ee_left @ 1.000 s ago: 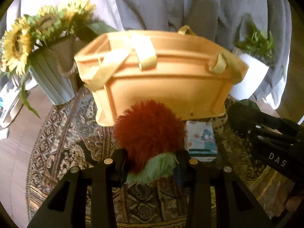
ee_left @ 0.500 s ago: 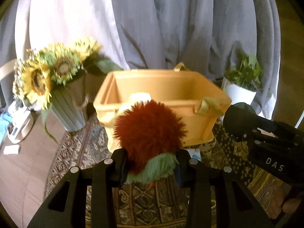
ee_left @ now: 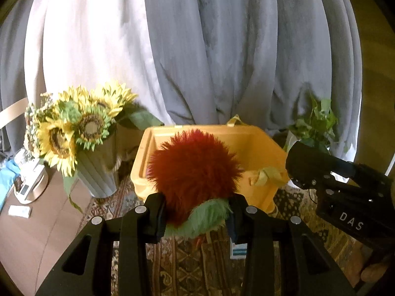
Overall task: Organize soft objects
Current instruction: 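Lift the pom-pom and black toy with both tools and carry them over the crate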
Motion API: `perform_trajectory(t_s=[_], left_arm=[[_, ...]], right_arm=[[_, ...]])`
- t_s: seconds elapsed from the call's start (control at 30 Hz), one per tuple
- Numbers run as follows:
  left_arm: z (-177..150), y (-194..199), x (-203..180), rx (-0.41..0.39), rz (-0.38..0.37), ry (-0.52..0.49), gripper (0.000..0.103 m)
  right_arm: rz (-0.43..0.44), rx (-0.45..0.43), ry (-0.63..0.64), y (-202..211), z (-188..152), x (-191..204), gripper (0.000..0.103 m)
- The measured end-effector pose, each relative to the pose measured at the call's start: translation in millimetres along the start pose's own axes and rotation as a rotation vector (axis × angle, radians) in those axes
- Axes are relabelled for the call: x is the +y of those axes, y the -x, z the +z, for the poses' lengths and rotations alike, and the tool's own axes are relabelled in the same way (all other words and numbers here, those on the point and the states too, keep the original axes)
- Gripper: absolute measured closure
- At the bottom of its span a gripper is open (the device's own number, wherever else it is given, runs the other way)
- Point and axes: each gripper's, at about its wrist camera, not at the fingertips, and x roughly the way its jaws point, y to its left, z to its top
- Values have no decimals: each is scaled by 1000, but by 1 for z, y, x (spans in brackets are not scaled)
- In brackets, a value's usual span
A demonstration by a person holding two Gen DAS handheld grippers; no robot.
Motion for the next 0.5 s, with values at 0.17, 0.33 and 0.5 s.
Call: perform_trajectory(t_s=[0.17,0.33,0.5], left_arm=[[16,-4,2,-35,6,7,65],[31,-8,4,-72,17,6,65],[43,-17,5,-84,17,4,65]], right_arm=[[0,-41,5,-6,16,0,41],[2,-62,13,-17,28,1,41],[8,-66,16,-31,40,0,41]])
